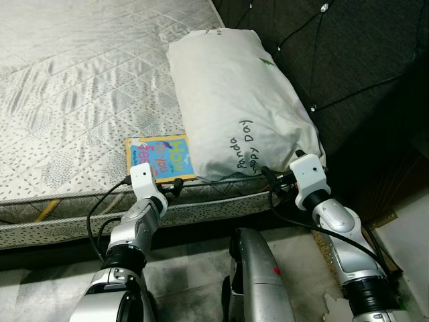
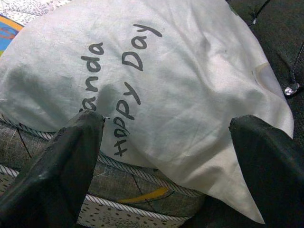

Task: Clean up the room

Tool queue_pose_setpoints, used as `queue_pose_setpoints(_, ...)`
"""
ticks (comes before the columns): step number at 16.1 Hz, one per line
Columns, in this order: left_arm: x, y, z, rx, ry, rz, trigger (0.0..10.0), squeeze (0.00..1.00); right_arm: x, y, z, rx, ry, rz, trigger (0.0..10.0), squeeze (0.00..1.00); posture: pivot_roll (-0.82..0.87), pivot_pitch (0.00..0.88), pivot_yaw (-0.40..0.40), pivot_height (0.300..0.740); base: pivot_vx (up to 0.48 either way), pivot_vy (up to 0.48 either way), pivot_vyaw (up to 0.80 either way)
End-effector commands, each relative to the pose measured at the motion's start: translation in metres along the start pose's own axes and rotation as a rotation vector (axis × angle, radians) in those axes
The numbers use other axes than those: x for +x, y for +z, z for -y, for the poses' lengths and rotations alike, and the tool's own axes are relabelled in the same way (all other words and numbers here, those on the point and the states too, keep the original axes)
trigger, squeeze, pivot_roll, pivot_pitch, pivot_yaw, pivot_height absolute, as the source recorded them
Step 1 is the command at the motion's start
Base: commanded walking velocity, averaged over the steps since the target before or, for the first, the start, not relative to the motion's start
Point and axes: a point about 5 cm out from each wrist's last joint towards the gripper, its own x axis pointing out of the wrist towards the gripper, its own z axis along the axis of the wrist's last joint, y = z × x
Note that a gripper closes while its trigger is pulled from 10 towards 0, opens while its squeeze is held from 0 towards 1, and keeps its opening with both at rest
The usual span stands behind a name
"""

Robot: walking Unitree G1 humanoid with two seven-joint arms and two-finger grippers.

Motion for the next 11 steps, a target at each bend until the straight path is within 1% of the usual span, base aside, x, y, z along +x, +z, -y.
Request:
queue_pose_setpoints(1, 0.002, 0.001, -0.001, 0.009, 0.012, -0.010, 10.0, 1.00, 0.000, 0.000, 0.003, -0.006, -0.013, 0.000, 10.0, 0.00, -0.14, 0.061, -0.098, 0.543, 0.000, 0.000, 0.00)
queue_pose_setpoints(5, 0.002, 0.006, -0.014, 0.017, 0.057, -0.009, 10.0, 1.00, 0.000, 0.000, 0.004, -0.010, -0.014, 0.001, 10.0, 0.00, -0.14, 0.060, -0.099, 0.543, 0.000, 0.000, 0.00)
queue_pose_setpoints(11, 0.000, 0.013, -0.024, 0.013, 0.088, 0.009, 10.0, 1.00, -0.001, -0.001, 0.005, -0.012, -0.015, -0.002, 10.0, 0.00, -0.14, 0.060, -0.098, 0.543, 0.000, 0.000, 0.00)
